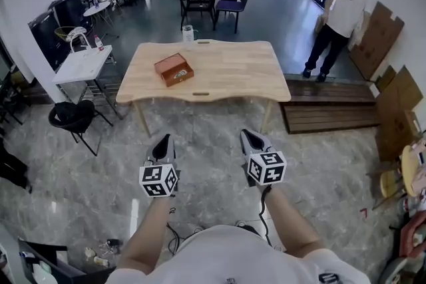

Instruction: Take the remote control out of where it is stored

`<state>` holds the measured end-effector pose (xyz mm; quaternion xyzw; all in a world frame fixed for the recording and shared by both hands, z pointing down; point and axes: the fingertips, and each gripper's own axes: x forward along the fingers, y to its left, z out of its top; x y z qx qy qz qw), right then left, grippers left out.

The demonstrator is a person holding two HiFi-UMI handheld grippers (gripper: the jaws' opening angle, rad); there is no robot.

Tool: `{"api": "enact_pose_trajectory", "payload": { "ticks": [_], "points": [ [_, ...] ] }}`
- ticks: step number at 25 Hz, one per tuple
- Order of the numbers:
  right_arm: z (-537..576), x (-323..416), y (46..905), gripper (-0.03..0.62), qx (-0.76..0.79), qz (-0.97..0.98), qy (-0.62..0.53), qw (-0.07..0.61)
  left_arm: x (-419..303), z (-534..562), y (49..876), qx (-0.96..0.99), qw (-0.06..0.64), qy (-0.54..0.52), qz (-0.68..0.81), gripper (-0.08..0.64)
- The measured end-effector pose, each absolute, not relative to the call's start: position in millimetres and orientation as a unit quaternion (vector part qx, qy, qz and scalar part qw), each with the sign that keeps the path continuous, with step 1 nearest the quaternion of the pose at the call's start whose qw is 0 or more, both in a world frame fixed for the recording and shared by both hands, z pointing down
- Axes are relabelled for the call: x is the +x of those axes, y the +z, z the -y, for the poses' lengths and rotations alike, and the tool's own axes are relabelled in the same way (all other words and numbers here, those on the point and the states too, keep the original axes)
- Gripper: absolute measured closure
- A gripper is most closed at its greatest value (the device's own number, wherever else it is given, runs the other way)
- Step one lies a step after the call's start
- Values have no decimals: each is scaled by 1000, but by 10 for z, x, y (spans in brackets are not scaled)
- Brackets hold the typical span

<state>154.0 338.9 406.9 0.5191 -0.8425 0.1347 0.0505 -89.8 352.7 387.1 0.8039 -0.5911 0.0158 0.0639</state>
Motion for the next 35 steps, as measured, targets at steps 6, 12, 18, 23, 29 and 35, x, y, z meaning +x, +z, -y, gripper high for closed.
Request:
{"api": "enact_pose_trajectory", "payload": {
  "ticks": [6, 12, 18, 23, 29, 35],
  "points": [
    [-3393, 1475, 4078, 566, 524, 839, 135, 52, -973, -3529, 3884, 806, 64, 15, 589, 559],
    [-3425, 1290, 4077, 566, 525, 839, 136, 54, -1151, -3590, 3884, 806, 64, 14, 589, 560],
    [-3455, 1004, 4029, 566, 525, 839, 136, 51, -1423, -3667, 3822, 806, 59, 12, 589, 559],
    [-3516, 666, 4151, 566, 521, 839, 147, 58, -1730, -3760, 3930, 804, 68, 15, 590, 560],
    [-3599, 302, 4194, 566, 516, 841, 151, 63, -2093, -3828, 3998, 801, 75, 9, 594, 560],
    [-3468, 152, 4259, 566, 518, 838, 151, 75, -2289, -3681, 4077, 798, 86, 5, 596, 559]
  ]
}}
